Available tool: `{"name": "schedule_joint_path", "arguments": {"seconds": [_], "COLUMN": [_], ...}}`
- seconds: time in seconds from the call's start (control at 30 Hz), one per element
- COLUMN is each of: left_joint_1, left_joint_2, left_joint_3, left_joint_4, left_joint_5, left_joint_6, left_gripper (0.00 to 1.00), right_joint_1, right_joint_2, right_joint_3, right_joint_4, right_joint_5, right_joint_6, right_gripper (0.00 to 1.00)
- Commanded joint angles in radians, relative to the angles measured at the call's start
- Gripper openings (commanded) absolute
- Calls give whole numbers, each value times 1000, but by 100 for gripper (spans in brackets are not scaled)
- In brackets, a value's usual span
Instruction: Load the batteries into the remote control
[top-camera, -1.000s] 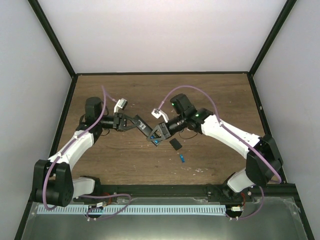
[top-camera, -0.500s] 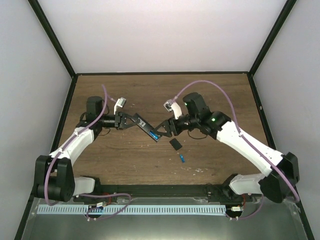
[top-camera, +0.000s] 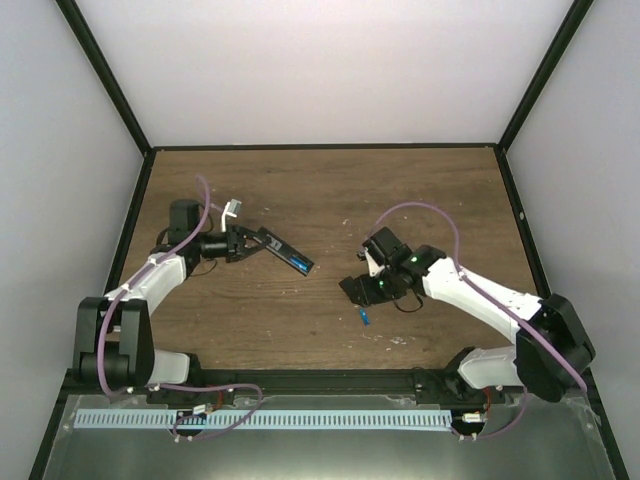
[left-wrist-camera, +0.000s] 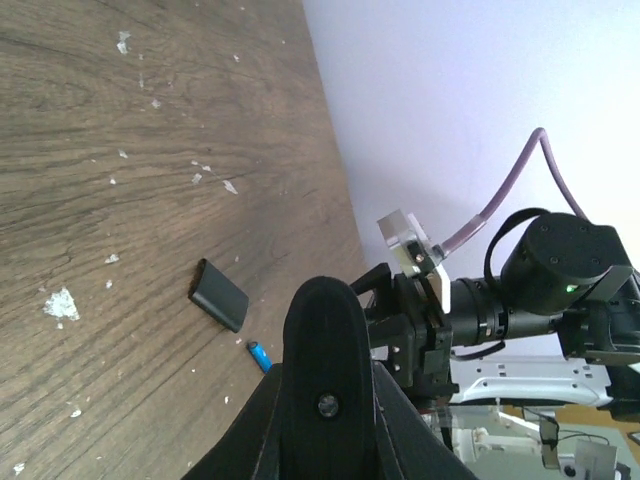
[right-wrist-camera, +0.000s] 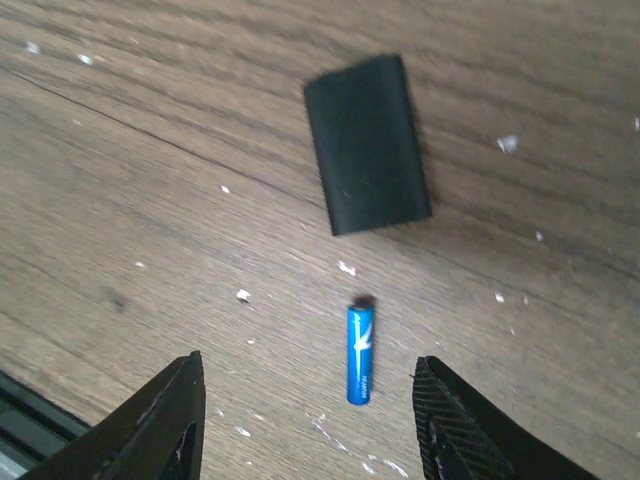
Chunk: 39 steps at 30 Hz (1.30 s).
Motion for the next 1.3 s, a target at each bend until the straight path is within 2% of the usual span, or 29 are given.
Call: {"name": "schedule_joint_path", "arguments": {"seconds": [0.0,0.27,0.5,1.03,1.27], "left_joint_1": [3,4,5,6,6], "left_joint_2": [16,33,32,30,30], "left_joint_3": [34,63,69,65,54], "left_joint_4": [-24,-16,-14,-14,18], "left_joint_5": [-19,-14,-12,-13,1], "left_joint_6": [49,44,37,28,-1], "left_gripper": [0,0,0,0,0], "right_joint_1": [20,71,77,143,161], "right_joint_2": [32,138,164,216,224], "right_joint_3": [-14,-44,-76,-116,-109], "right_joint_4": [-18,27,48,52,24], "right_joint_5": [63,102,85,120,148], "right_joint_6": [60,45,47,65,70], "right_gripper": [49,38,27,19,13]}}
